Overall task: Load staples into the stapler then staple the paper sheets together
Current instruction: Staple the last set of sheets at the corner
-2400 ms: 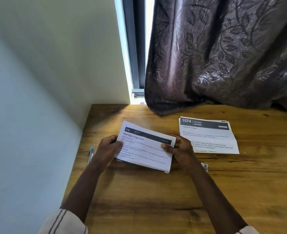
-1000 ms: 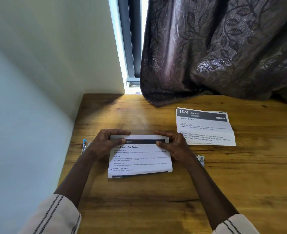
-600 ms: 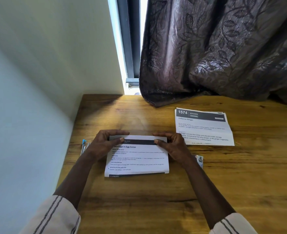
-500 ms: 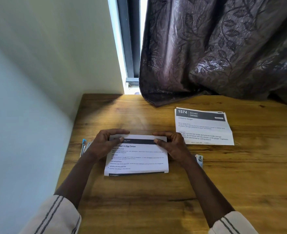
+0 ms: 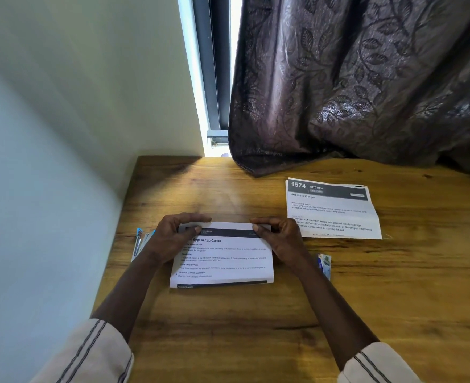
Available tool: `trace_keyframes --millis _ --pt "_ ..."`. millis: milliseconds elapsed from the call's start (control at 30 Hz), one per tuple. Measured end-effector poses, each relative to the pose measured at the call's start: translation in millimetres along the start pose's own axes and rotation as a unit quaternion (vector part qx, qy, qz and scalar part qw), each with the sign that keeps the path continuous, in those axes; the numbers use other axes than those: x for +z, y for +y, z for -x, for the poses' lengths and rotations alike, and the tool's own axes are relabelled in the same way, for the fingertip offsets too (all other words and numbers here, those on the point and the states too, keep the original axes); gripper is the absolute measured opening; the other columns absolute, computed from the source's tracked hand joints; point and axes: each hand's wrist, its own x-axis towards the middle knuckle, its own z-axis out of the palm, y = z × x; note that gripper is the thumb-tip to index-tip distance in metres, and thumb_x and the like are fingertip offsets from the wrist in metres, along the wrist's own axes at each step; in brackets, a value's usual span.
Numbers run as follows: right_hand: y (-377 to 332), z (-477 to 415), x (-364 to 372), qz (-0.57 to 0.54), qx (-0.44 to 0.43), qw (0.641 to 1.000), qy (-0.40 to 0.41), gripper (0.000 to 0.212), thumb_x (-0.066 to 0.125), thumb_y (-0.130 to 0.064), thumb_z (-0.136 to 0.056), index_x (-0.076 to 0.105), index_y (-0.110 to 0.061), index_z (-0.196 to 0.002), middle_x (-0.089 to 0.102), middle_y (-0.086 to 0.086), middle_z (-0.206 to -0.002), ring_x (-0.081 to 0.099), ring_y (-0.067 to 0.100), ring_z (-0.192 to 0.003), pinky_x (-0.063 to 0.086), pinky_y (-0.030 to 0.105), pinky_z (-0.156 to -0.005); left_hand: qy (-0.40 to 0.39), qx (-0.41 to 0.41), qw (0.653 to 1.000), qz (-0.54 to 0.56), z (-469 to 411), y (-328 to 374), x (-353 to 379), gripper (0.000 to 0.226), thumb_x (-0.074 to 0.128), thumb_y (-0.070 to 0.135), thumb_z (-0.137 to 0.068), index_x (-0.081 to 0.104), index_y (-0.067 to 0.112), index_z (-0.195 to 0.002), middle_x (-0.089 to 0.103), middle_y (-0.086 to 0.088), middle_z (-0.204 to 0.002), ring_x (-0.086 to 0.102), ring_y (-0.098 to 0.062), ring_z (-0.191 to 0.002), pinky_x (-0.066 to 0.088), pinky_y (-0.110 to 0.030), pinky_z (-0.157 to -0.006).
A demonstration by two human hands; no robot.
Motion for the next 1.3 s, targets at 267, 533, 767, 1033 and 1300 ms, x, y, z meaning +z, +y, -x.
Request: trace_keyframes --millis 267,533,767,1033,1300 --pt "-2 2 2 0.022 0.009 1.0 0.02 0.012 0.081 -0.017 -0.087 0.082 -0.019 -0.099 0.08 -0.008 -0.095 0.075 0.008 -0.087 0.057 0.018 -0.069 -0.009 -0.006 1.0 -0.029 -2 4 -1 0.029 0.066 -0.003 -0.096 0.077 0.013 -0.118 0.078 0.005 -0.117 0.069 0.004 -0.108 0.056 -0.017 -0.084" --pt "-7 9 13 0.121 -0.018 0.987 0.106 0.015 0.074 -0.023 -0.093 0.08 -0.02 -0.107 0.079 -0.006 -0.099 0.073 0.006 -0.089 0.061 0.027 -0.078 0.117 0.072 0.977 -0.161 0 -5 15 0.023 0.073 0.013 -0.093 0.081 0.025 -0.112 0.078 0.006 -0.112 0.072 -0.01 -0.107 0.058 -0.033 -0.092" --pt "4 9 23 0.383 -0.199 0.895 0.114 0.025 0.063 -0.017 -0.099 0.072 -0.013 -0.122 0.073 0.005 -0.115 0.067 0.022 -0.105 0.056 0.033 -0.088 0.175 0.134 0.894 -0.39 3 -7 36 0.03 0.072 0.007 -0.091 0.077 0.023 -0.116 0.064 0.003 -0.097 0.058 -0.018 -0.095 0.049 -0.035 -0.073" --pt "22 9 26 0.523 -0.245 0.803 0.148 0.027 0.074 -0.01 -0.09 0.068 -0.015 -0.117 0.06 0.008 -0.099 0.058 0.023 -0.092 0.056 0.034 -0.072 0.182 0.142 0.838 -0.494 9 -12 42 0.034 0.074 0.012 -0.088 0.071 0.022 -0.12 0.059 -0.002 -0.107 0.054 -0.024 -0.103 0.041 -0.038 -0.082" --pt "13 13 31 0.602 -0.287 0.724 0.173 0.037 0.067 -0.014 -0.084 0.067 -0.021 -0.121 0.055 0.01 -0.133 0.047 0.032 -0.125 0.044 0.046 -0.097 0.082 0.182 0.701 -0.684 4 1 57 0.057 0.083 0.012 -0.072 0.066 0.014 -0.126 0.061 -0.017 -0.127 0.058 -0.035 -0.11 0.049 -0.047 -0.081"
